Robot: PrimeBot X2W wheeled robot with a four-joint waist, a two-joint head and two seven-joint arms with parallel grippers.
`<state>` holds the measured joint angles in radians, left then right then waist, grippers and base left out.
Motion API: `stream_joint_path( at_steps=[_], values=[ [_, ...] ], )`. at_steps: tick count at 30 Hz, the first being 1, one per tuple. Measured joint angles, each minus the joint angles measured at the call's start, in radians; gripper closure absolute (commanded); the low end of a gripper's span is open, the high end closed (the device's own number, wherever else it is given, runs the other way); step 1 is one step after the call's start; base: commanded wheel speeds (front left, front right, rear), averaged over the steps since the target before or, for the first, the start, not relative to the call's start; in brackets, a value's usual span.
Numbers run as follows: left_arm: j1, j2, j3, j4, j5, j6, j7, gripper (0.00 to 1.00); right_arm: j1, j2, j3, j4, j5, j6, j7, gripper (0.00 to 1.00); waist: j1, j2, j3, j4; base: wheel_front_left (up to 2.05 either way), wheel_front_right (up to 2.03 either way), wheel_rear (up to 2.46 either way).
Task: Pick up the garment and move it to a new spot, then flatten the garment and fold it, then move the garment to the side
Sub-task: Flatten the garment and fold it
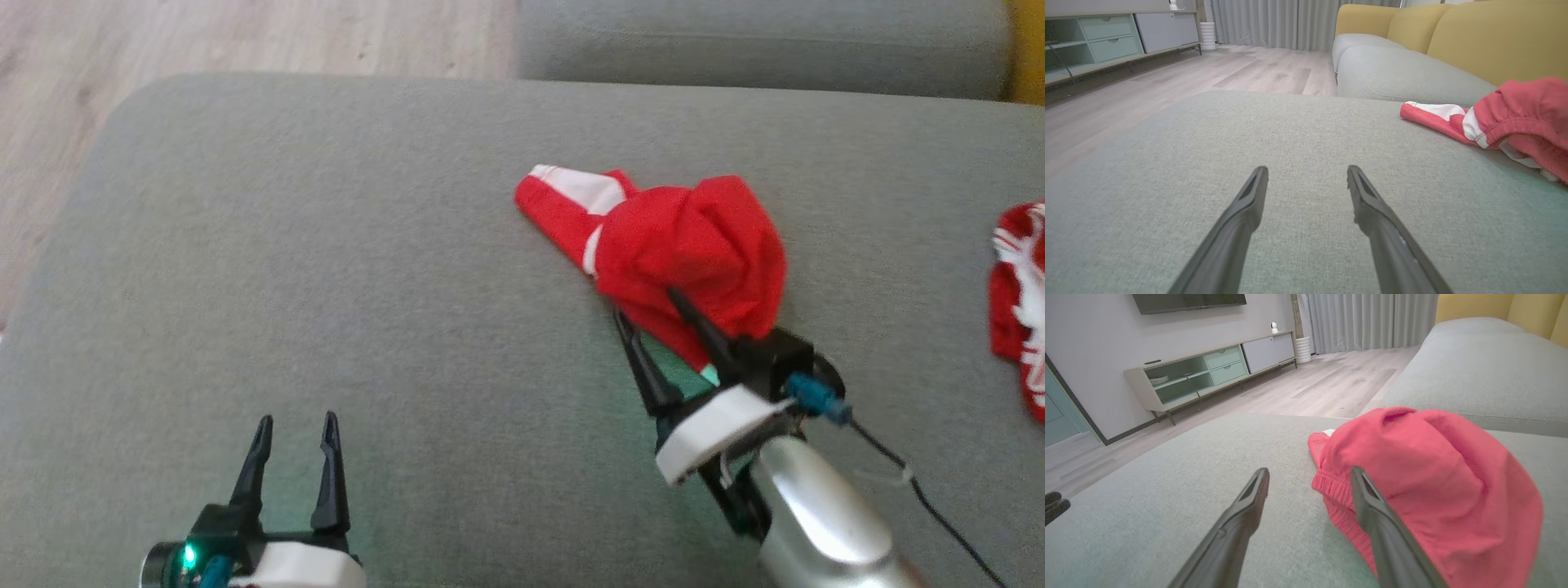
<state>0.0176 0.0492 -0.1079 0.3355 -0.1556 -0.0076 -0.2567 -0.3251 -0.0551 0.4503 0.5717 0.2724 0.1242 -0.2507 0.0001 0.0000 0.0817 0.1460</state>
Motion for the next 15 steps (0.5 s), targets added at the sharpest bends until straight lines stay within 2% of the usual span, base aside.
stream_joint_path(
  at_steps=[3, 9, 15],
  values=[
    [-0.011, 0.000, -0.023, 0.002, -0.016, -0.001, 0.000, 0.00, -0.049, 0.000, -0.025, 0.013, -0.024, 0.000, 0.000, 0.00, 0.0000, 0.0000, 0.018, 0.033, 0.00, 0.00, 0.00],
    [-0.019, 0.000, -0.053, 0.008, -0.034, -0.001, 0.000, 0.00, -0.132, -0.001, -0.100, 0.099, -0.145, 0.000, 0.000, 0.00, 0.0001, 0.0000, 0.041, 0.089, 0.00, 0.00, 0.00],
    [-0.019, 0.000, -0.057, 0.008, -0.055, 0.000, 0.000, 0.00, -0.130, -0.001, -0.193, 0.133, -0.203, 0.000, 0.000, 0.00, 0.0000, 0.0000, 0.052, 0.101, 0.00, 0.00, 0.00]
  ],
)
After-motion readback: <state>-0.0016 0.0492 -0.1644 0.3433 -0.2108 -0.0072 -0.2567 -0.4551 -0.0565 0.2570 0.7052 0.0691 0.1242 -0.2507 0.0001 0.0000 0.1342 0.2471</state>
